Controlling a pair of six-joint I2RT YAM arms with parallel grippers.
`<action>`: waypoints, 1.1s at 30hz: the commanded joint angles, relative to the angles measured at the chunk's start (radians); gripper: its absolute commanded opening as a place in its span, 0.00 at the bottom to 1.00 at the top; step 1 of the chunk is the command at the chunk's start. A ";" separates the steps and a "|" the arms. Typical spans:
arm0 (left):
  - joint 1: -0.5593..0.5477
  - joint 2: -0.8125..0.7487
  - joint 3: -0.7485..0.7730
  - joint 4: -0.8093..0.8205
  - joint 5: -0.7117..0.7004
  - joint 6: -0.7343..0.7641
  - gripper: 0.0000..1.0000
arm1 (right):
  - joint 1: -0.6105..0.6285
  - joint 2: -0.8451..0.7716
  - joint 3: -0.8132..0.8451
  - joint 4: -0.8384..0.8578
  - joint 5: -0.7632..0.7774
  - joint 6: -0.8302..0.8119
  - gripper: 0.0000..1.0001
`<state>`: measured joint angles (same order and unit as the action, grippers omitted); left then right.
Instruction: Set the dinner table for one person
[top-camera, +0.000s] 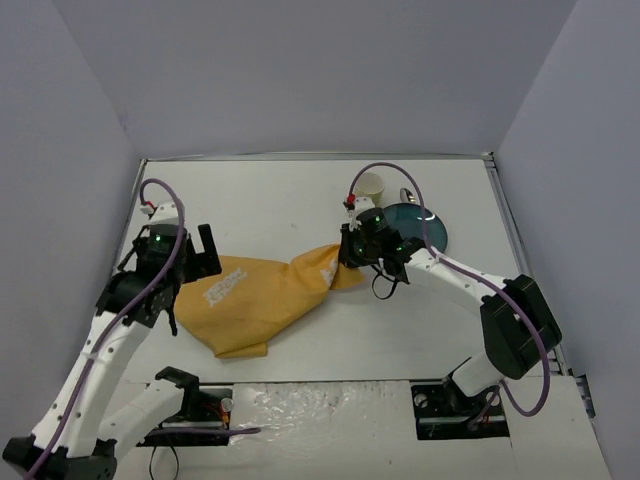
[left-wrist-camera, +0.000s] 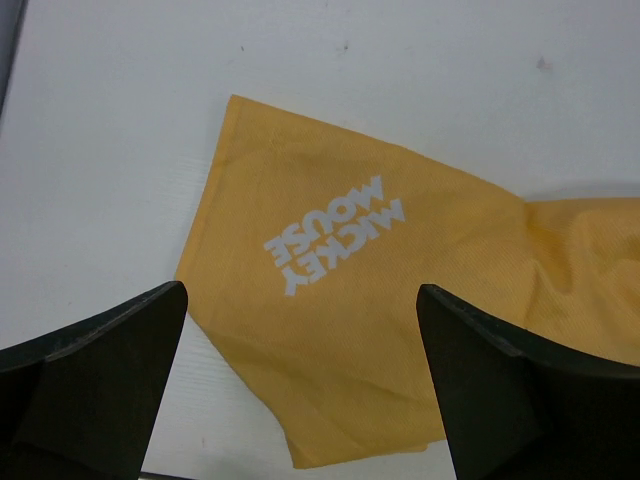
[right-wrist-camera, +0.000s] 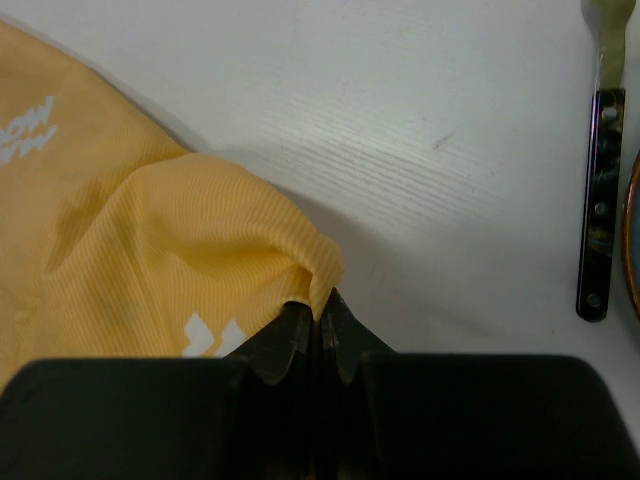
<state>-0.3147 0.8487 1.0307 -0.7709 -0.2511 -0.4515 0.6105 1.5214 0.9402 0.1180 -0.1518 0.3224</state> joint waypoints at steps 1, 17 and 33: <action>0.051 0.200 -0.007 0.167 0.014 -0.061 0.97 | -0.004 0.011 -0.017 -0.025 0.039 0.089 0.00; 0.395 0.850 0.168 0.314 0.283 -0.051 0.93 | 0.001 0.060 -0.046 -0.028 0.002 0.015 0.00; 0.433 0.964 0.171 0.323 0.445 0.010 0.70 | -0.009 0.014 -0.027 -0.052 0.043 -0.039 0.56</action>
<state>0.1181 1.8229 1.1961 -0.4548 0.1152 -0.4472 0.6087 1.6010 0.8787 0.0692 -0.1416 0.3065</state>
